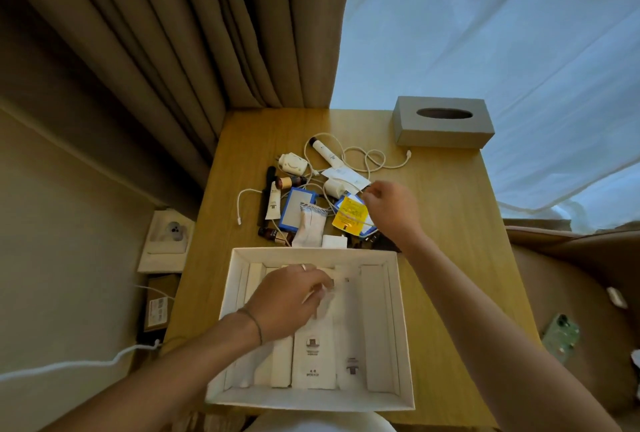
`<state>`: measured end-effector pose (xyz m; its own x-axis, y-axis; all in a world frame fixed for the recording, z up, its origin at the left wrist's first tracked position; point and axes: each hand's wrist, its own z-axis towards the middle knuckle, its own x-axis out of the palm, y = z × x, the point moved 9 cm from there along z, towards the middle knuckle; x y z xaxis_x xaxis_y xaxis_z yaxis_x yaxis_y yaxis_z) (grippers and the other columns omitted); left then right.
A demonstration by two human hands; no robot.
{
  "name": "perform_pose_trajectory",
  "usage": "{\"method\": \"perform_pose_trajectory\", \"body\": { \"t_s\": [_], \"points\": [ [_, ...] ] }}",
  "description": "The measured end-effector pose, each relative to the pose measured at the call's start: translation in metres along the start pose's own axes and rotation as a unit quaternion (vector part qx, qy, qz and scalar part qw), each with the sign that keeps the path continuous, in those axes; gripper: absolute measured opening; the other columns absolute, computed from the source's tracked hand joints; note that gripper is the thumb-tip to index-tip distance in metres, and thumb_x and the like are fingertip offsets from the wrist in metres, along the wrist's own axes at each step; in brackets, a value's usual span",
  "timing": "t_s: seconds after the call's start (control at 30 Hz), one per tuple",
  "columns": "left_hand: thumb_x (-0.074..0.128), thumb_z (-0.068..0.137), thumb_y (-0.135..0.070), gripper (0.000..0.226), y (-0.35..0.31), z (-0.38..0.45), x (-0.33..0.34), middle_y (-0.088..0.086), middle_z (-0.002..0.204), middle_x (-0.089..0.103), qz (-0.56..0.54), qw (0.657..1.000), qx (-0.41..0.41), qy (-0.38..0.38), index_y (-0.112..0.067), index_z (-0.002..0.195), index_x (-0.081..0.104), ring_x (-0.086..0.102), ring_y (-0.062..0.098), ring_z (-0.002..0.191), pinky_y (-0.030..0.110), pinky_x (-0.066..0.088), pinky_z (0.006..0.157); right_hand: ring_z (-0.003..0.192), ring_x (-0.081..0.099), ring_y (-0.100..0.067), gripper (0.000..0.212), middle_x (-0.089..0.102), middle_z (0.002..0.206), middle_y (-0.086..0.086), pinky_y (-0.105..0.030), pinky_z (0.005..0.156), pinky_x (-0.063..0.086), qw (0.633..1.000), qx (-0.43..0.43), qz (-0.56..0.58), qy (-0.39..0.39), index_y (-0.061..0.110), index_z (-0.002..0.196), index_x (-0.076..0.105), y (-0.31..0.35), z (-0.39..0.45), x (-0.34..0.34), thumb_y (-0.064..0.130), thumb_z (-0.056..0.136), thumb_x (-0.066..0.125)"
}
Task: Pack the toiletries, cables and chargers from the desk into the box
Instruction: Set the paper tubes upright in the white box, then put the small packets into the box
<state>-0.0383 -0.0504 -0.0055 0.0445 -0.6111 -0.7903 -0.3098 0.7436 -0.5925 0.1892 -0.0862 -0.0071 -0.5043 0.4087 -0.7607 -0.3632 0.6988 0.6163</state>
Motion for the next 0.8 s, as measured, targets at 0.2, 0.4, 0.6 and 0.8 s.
{"method": "perform_pose_trajectory", "body": {
  "t_s": [0.2, 0.4, 0.6, 0.8],
  "points": [
    [0.06, 0.096, -0.019, 0.016, -0.006, 0.028, -0.048, -0.018, 0.092, 0.065, -0.102, 0.991, -0.003, -0.092, -0.025, 0.105, 0.072, 0.062, 0.006, 0.086, 0.022, 0.052, 0.073, 0.087, 0.069, -0.025, 0.025, 0.077, 0.093, -0.005, -0.032, 0.072, 0.052, 0.999, 0.029, 0.033, 0.008, 0.015, 0.098, 0.078, -0.017, 0.084, 0.017, 0.013, 0.089, 0.055],
    [0.057, 0.096, -0.017, 0.017, 0.025, 0.063, -0.057, -0.014, 0.087, 0.064, -0.1, 0.986, -0.071, -0.113, -0.026, 0.104, 0.07, 0.062, 0.007, 0.083, 0.033, 0.055, 0.071, 0.089, 0.068, -0.03, 0.024, 0.074, 0.1, -0.013, -0.037, 0.076, 0.058, 0.998, 0.016, -0.037, 0.054, 0.007, 0.101, 0.076, -0.019, 0.131, 0.062, 0.005, 0.089, 0.054],
    [0.057, 0.096, -0.013, 0.019, 0.071, 0.075, -0.055, -0.01, 0.09, 0.069, -0.097, 0.971, -0.183, -0.119, -0.026, 0.1, 0.07, 0.065, 0.005, 0.081, 0.028, 0.059, 0.072, 0.097, 0.065, -0.029, 0.027, 0.069, 0.108, -0.011, -0.036, 0.076, 0.053, 0.994, 0.009, -0.09, 0.066, 0.011, 0.113, 0.067, -0.021, 0.149, 0.083, 0.022, 0.088, 0.07],
    [0.056, 0.096, -0.015, 0.018, 0.108, 0.08, -0.045, -0.005, 0.089, 0.069, -0.078, 0.95, -0.284, -0.102, -0.026, 0.103, 0.068, 0.065, 0.011, 0.083, 0.03, 0.058, 0.075, 0.097, 0.062, -0.024, 0.053, 0.068, 0.116, -0.008, -0.035, 0.075, 0.049, 0.996, 0.044, -0.015, 0.081, 0.016, 0.124, 0.059, -0.023, 0.152, 0.085, 0.026, 0.078, 0.082]
  ]
}}
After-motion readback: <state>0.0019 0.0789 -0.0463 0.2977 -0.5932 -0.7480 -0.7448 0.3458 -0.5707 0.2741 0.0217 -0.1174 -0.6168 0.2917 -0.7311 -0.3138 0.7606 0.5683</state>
